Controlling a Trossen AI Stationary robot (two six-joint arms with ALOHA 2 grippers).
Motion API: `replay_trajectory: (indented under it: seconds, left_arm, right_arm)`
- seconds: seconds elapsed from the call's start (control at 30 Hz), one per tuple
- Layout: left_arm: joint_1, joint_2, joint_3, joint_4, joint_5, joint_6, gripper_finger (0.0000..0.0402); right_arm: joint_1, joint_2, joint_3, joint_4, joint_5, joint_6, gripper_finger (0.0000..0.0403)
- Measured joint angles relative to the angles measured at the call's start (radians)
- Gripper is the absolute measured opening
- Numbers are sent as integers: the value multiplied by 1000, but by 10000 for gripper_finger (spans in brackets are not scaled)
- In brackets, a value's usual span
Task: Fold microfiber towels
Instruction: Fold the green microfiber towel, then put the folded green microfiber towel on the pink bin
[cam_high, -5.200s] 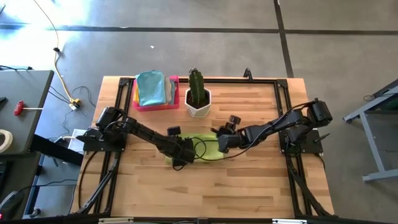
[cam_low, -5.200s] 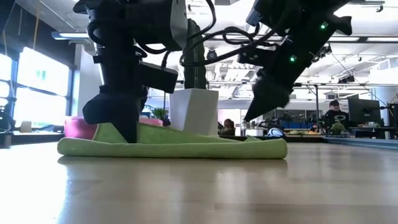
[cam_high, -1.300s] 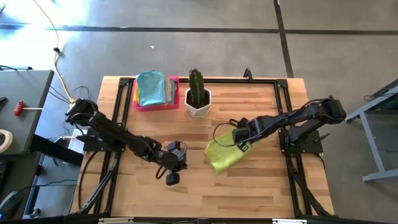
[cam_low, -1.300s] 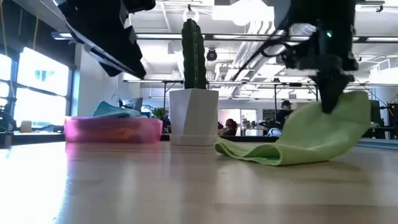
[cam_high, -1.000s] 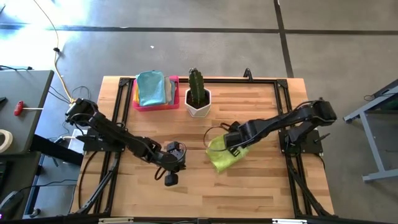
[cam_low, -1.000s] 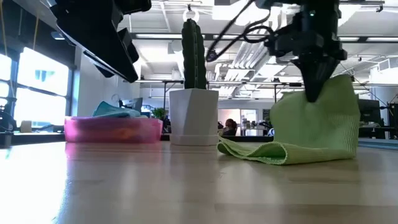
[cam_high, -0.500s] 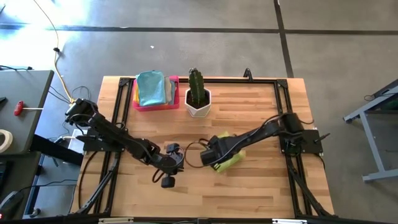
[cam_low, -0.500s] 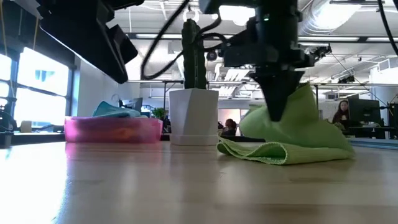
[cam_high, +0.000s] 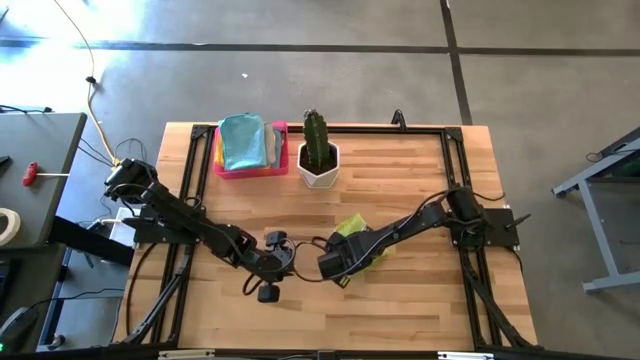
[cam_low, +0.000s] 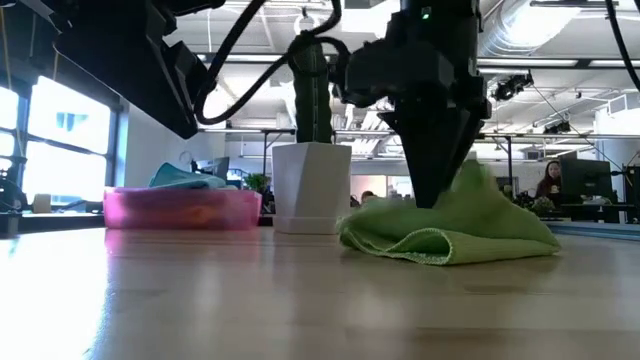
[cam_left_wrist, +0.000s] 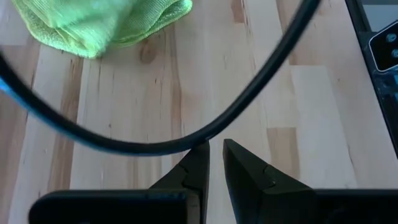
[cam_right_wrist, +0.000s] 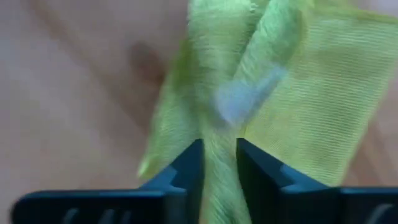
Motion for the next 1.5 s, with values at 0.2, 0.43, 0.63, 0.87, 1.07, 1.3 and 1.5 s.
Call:
replay_trajectory:
  seconds: [0.2, 0.43, 0.63, 0.87, 1.07, 1.3, 1.5]
  left_arm:
    - [0, 0, 0, 0, -22, 0, 39]
    - [0, 0, 0, 7, -91, -18, 39]
    - [15, 0, 1, 76, -153, -42, 40]
    - [59, 0, 1, 115, -130, -46, 67]
    - [93, 0, 1, 146, -123, -115, 109]
    - [139, 5, 1, 202, -166, -322, 151]
    - [184, 6, 1, 202, -207, -494, 164]
  right_arm:
    - [6, -14, 0, -8, 15, -24, 142]
    - [35, -110, 0, -225, 242, -102, 138]
    - [103, -206, -2, -325, 352, -162, 138]
    - [158, -473, -314, -79, 417, -105, 138]
    - [144, -826, -765, 426, 385, -210, 138]
    - [96, -1203, -1223, 970, 259, -309, 138]
    - [94, -1400, -1452, 1233, 205, -438, 138]
